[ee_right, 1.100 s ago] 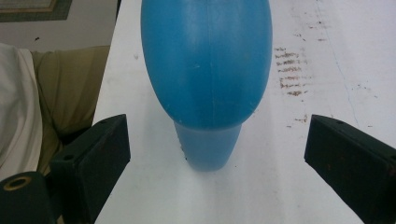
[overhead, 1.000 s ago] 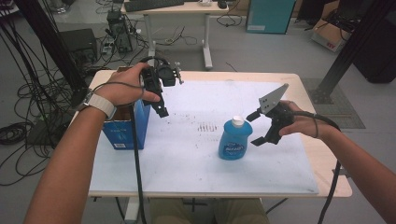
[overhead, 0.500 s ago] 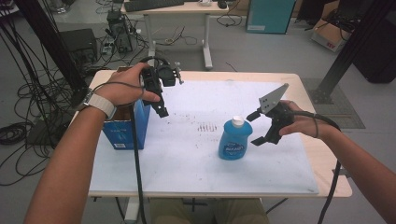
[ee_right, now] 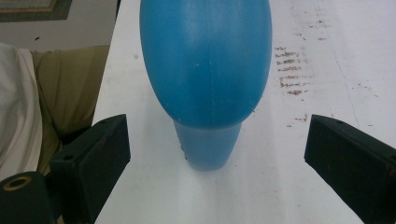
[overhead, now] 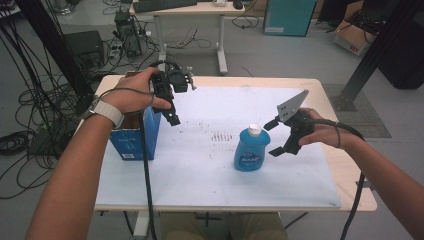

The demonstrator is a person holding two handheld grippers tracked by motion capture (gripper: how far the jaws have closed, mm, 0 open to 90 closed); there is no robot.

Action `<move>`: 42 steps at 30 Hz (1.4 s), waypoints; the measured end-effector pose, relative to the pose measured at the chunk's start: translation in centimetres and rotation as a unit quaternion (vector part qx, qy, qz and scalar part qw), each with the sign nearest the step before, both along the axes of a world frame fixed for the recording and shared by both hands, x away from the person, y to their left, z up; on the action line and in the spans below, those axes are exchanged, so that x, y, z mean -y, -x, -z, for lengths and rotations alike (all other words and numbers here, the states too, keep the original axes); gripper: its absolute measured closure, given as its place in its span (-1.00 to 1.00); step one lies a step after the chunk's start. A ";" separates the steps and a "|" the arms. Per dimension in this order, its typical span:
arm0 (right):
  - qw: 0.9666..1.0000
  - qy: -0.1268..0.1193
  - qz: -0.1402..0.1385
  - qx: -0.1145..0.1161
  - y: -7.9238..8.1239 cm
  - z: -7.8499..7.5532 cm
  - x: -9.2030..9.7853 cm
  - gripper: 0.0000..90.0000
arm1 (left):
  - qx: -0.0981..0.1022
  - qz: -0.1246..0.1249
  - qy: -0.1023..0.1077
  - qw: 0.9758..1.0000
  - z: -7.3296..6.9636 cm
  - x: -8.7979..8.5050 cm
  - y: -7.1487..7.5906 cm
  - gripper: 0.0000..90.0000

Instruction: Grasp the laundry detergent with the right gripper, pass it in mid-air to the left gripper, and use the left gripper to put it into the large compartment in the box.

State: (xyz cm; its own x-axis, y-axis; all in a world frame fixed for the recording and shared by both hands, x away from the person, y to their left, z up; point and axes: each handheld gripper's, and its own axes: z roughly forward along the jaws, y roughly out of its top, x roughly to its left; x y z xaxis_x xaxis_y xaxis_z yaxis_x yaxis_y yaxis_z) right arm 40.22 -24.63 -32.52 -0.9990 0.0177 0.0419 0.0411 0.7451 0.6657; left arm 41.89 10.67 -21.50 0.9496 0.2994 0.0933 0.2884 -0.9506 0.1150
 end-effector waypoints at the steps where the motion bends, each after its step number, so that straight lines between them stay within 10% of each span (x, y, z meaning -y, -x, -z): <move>1: 1.000 0.000 0.000 0.000 0.0 0.0 0.0 -0.85 | -0.001 0.010 -0.011 1.000 -0.1 0.0 -0.1 -0.75; 42: 1.000 0.002 0.003 0.002 0.0 0.0 0.2 -0.85 | -0.002 -0.002 -0.003 1.000 0.0 -0.1 -0.1 -0.75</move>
